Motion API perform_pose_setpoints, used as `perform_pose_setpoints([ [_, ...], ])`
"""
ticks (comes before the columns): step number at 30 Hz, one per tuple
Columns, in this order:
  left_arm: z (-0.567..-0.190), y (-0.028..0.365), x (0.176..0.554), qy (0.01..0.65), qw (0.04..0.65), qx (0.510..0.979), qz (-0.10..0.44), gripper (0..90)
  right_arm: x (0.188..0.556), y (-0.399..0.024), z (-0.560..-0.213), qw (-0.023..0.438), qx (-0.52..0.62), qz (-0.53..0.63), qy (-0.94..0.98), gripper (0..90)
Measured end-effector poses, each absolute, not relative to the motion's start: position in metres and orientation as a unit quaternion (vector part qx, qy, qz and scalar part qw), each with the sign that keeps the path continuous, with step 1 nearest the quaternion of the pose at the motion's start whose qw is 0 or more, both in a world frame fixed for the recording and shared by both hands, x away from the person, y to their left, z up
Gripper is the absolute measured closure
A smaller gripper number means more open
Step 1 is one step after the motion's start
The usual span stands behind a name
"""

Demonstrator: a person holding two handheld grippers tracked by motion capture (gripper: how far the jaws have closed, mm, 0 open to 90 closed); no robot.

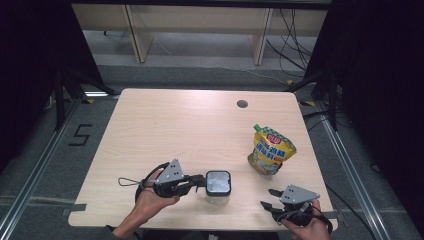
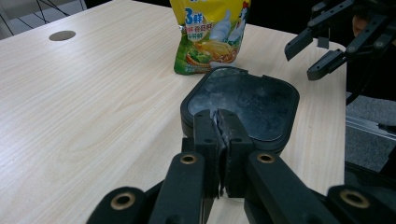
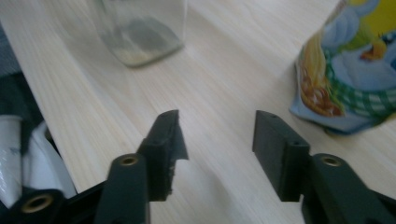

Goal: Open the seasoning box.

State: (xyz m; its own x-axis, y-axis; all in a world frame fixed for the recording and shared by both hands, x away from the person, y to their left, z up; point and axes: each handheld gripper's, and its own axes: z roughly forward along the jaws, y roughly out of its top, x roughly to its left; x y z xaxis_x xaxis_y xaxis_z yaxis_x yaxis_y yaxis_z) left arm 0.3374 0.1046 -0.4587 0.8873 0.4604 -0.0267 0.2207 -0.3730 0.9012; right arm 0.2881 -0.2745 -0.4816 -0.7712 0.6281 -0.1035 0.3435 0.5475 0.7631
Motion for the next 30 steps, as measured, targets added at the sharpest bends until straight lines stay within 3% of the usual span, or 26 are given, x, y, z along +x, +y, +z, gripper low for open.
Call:
perform_pose_setpoints([
  [8, -0.462, 0.106, 0.337, 0.218, 0.529, 0.813, 0.112, 86.5, 0.29, -0.263, -0.472, 0.18, 0.277, 0.432, 0.839, 69.1],
  [30, -0.467, 0.109, 0.336, 0.237, 0.548, 0.796, 0.1, 86.5, 0.309, -0.231, -0.464, 0.17, 0.24, 0.47, 0.832, 83.8],
])
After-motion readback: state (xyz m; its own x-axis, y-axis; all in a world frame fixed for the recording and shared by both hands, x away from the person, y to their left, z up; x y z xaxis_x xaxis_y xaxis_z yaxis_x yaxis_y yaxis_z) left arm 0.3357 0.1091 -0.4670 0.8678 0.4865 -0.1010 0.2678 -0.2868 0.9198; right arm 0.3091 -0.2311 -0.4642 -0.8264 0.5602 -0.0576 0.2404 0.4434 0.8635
